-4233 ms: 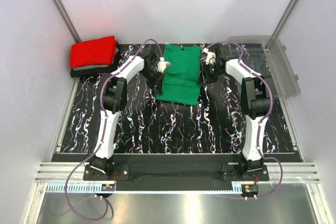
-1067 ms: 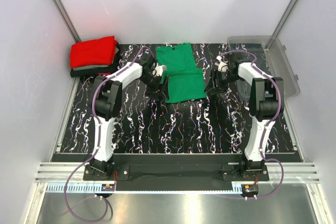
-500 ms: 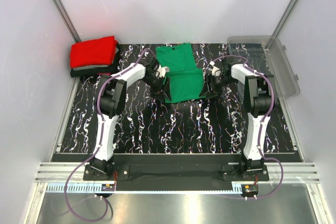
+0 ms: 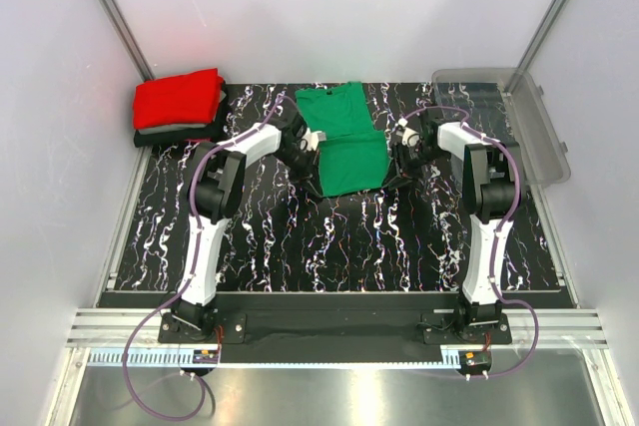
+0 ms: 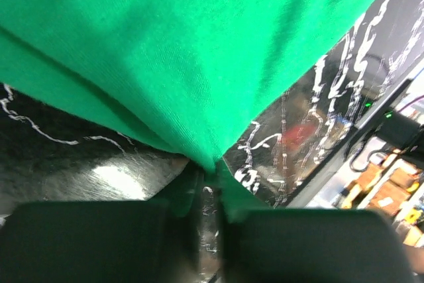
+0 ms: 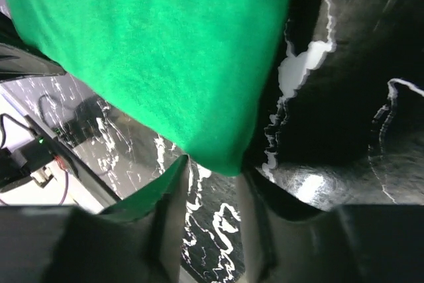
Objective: Fold and stack the t-shirts
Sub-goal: Fold the tshirt, then neatly place the folded tshirt to the corner
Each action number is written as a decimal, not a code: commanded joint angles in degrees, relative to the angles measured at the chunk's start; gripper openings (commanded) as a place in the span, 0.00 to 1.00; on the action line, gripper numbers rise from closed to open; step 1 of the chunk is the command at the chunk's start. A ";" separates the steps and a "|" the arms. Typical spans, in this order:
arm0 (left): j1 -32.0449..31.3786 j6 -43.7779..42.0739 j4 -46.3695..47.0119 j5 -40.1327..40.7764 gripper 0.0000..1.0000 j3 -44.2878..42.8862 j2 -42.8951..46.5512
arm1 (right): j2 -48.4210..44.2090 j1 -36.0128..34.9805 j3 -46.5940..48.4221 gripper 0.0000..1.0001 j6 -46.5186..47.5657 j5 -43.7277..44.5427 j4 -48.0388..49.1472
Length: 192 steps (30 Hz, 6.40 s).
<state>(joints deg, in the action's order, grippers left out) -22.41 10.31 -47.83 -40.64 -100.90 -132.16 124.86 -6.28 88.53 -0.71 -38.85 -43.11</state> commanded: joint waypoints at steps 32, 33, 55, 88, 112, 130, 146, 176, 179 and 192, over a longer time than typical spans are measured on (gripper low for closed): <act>1.23 -9.95 -5.87 3.91 0.00 4.83 28.62 | -31.25 -1.01 -3.19 0.00 0.53 2.20 1.10; 1.23 -9.95 -5.87 3.73 0.00 5.53 29.41 | -31.95 -1.01 -2.93 0.00 2.01 2.11 0.58; 7.91 -13.29 -5.34 10.23 0.00 -13.40 13.01 | -7.89 -5.23 20.18 0.00 7.04 3.25 2.77; 13.71 -5.30 -1.30 9.01 0.75 -23.29 -6.01 | 6.72 -3.12 28.19 0.50 9.85 10.99 8.04; 13.45 3.84 5.47 -5.33 0.94 -27.95 -19.01 | 12.78 -0.75 27.75 0.56 5.02 -7.65 8.31; 11.08 1.83 4.15 -3.92 0.93 -27.33 -18.49 | 12.96 1.09 31.61 0.58 2.20 -10.72 9.01; 10.81 1.38 3.45 -3.48 0.93 -26.71 -18.13 | 16.73 2.86 33.89 0.59 3.70 -8.87 9.01; 10.72 0.24 2.66 -2.95 0.93 -26.45 -16.64 | 20.69 -1.80 32.85 0.66 -1.13 -7.56 9.19; 10.72 0.59 2.83 -3.21 0.93 -26.45 -16.73 | 20.34 -2.68 31.62 0.66 -1.13 -7.73 9.19; 10.20 0.42 2.31 -6.63 0.76 -22.68 -17.43 | 20.25 -4.00 31.53 0.66 -2.28 -6.77 9.71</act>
<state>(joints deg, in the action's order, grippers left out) -11.03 12.25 -40.75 -49.39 -127.17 -147.63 145.14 -8.80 120.36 -2.87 -47.66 -32.49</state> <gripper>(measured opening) 0.793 0.656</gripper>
